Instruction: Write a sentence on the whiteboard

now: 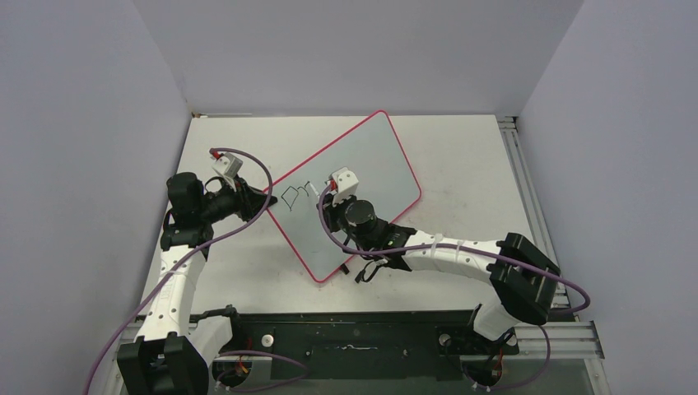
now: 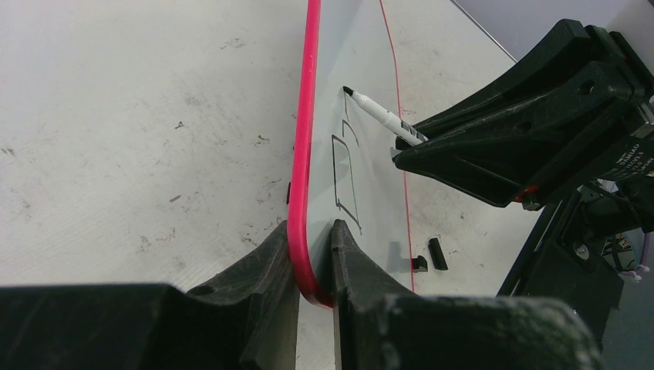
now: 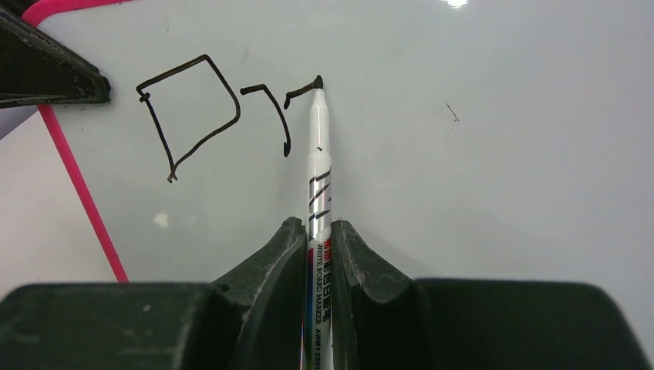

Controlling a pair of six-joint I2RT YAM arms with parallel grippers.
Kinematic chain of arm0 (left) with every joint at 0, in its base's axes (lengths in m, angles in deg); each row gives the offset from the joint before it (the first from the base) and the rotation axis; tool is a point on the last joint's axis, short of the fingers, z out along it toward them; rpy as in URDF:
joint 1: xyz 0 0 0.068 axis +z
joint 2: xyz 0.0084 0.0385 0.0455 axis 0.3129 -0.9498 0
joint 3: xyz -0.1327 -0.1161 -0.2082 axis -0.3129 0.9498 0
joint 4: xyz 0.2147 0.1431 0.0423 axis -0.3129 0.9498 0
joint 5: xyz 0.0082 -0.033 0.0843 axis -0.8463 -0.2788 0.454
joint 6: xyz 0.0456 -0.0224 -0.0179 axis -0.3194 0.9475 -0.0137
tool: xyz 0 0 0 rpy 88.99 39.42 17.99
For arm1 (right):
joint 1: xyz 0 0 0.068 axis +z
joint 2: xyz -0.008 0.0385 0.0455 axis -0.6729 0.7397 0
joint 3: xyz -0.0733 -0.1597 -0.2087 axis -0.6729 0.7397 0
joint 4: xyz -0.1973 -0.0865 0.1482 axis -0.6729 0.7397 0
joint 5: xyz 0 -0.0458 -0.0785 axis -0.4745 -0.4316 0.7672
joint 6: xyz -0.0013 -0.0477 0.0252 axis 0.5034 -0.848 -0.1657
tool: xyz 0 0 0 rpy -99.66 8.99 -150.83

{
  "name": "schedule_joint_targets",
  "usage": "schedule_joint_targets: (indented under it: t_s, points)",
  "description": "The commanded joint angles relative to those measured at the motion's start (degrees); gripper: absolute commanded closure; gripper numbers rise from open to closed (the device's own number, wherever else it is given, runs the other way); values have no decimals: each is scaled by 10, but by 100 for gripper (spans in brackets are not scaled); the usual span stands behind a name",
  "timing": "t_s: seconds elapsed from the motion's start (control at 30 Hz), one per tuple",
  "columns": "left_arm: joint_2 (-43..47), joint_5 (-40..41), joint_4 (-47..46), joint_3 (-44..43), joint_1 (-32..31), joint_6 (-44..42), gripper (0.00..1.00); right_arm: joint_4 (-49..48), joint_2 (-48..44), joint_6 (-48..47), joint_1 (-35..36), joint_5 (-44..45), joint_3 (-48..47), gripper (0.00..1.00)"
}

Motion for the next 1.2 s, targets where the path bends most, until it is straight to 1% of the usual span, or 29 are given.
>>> schedule_joint_targets:
  t_s: [0.0,0.23,0.33,0.57,1.17]
  points:
    - [-4,25,33,-2,-9,-75,100,-7,1,3,-4,0,-21,95]
    - [-3,27,35,-1,-9,-75,100,-25,-60,-15,2,-12,13,95]
    - [-3,28,36,-1,-10,-76,100,-19,-70,-14,1,-9,22,95]
    - [-4,29,36,-2,-9,-76,100,-16,-52,-11,1,-19,31,95]
    - [0,26,36,-1,-10,-77,100,-3,-15,-3,0,-26,12,95]
